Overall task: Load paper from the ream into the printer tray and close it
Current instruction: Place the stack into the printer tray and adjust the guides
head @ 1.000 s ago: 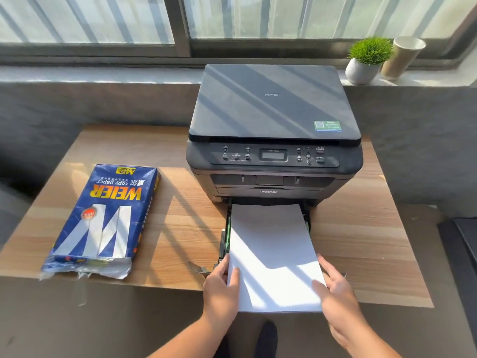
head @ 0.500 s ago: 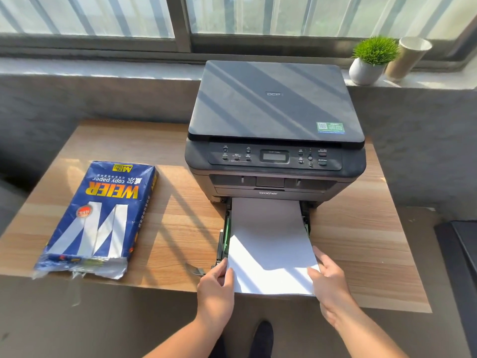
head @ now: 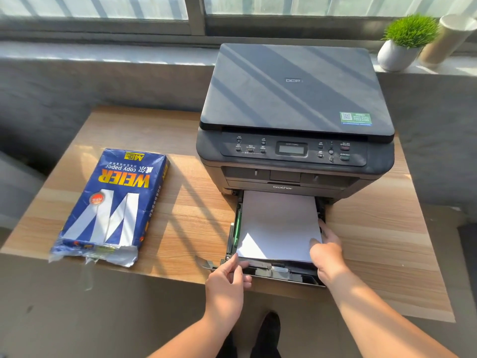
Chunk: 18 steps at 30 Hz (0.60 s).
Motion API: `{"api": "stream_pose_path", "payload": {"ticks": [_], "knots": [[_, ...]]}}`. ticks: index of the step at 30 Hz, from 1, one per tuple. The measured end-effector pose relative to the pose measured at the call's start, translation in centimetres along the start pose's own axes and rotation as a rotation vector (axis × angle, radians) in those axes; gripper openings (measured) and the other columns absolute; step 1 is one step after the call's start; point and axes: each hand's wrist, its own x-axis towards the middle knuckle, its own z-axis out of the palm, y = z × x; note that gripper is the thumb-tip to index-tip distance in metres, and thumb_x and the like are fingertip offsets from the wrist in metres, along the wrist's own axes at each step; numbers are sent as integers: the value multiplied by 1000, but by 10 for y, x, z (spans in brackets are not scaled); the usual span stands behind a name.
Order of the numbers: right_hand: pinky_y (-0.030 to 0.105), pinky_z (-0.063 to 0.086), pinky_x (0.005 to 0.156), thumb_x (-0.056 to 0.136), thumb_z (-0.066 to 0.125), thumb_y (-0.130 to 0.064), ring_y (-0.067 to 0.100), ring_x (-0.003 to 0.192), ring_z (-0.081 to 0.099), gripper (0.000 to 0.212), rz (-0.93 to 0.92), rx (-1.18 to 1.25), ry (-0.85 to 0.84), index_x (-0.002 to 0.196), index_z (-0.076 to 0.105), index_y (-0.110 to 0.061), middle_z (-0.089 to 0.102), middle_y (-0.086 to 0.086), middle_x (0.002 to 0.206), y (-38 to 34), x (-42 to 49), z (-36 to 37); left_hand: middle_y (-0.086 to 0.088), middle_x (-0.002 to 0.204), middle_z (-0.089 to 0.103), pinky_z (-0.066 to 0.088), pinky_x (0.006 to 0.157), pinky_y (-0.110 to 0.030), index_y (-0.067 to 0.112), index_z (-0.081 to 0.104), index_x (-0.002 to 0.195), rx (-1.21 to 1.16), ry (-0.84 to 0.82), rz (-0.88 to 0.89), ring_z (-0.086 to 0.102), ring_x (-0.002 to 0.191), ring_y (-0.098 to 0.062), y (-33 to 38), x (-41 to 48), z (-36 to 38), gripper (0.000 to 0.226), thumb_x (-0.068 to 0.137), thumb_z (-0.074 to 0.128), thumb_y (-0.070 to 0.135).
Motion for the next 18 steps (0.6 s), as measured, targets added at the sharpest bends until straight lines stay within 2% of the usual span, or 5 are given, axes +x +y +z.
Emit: {"api": "stream_pose_path", "payload": {"ticks": [4, 10, 12, 15, 18], "knots": [[24, 32, 99, 91, 41, 13, 24, 130, 50, 61, -17, -42, 29, 146, 44, -13, 49, 10, 147, 7, 11, 13, 2, 97, 77, 54, 64, -22, 8, 55, 134, -4, 0, -9, 64, 58, -9, 0, -2, -1, 38, 97, 50, 0], [23, 27, 104, 96, 50, -4, 30, 141, 41, 57, -47, -174, -10, 150, 38, -17, 44, 6, 153, 11, 11, 15, 3, 96, 77, 58, 67, -30, 12, 57, 132, 3, 16, -14, 65, 59, -9, 0, 0, -1, 37, 97, 52, 2], [29, 36, 105, 96, 55, -25, 31, 131, 51, 50, -102, -323, -25, 145, 47, -18, 59, 10, 136, 0, 3, 0, 5, 94, 78, 55, 59, -30, 17, 60, 127, 32, 10, -26, 65, 57, -11, 3, -1, -2, 33, 96, 54, 6], [41, 51, 90, 86, 63, -43, 36, 110, 61, 44, -198, -589, 229, 125, 63, -23, 66, 12, 119, -10, 2, -36, 11, 84, 78, 49, 53, -27, 27, 70, 107, 165, 38, 22, 65, 53, -12, 21, 10, -8, 18, 94, 60, 20], [41, 55, 86, 77, 74, -38, 35, 98, 68, 36, -122, -570, 184, 106, 72, -15, 74, 11, 104, 0, 8, -46, 12, 82, 74, 55, 72, -32, 34, 72, 98, 418, 88, 151, 69, 77, -15, 48, 32, -10, 15, 92, 58, 36]]}}
